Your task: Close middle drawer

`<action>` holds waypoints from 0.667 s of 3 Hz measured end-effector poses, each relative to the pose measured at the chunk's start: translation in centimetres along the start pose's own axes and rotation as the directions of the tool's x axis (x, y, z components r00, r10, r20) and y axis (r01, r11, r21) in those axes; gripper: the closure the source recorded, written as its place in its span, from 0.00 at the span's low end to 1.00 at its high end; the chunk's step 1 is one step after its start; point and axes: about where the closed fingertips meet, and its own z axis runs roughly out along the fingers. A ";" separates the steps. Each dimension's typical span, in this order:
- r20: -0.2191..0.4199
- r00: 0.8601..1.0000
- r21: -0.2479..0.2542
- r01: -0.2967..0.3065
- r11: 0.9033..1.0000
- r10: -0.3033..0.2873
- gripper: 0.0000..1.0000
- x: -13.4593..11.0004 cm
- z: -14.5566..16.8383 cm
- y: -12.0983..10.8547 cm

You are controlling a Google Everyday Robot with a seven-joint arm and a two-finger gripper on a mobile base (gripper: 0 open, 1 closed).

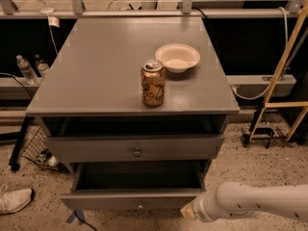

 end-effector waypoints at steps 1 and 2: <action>0.007 1.000 -0.012 0.002 1.000 -0.002 1.00 -0.4 0.6 -0.5; 0.017 1.000 -0.022 0.006 1.000 -0.005 1.00 -1.2 1.6 -1.3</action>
Offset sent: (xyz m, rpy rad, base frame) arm 0.0446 0.0085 -0.0212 0.0444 -0.0142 0.0109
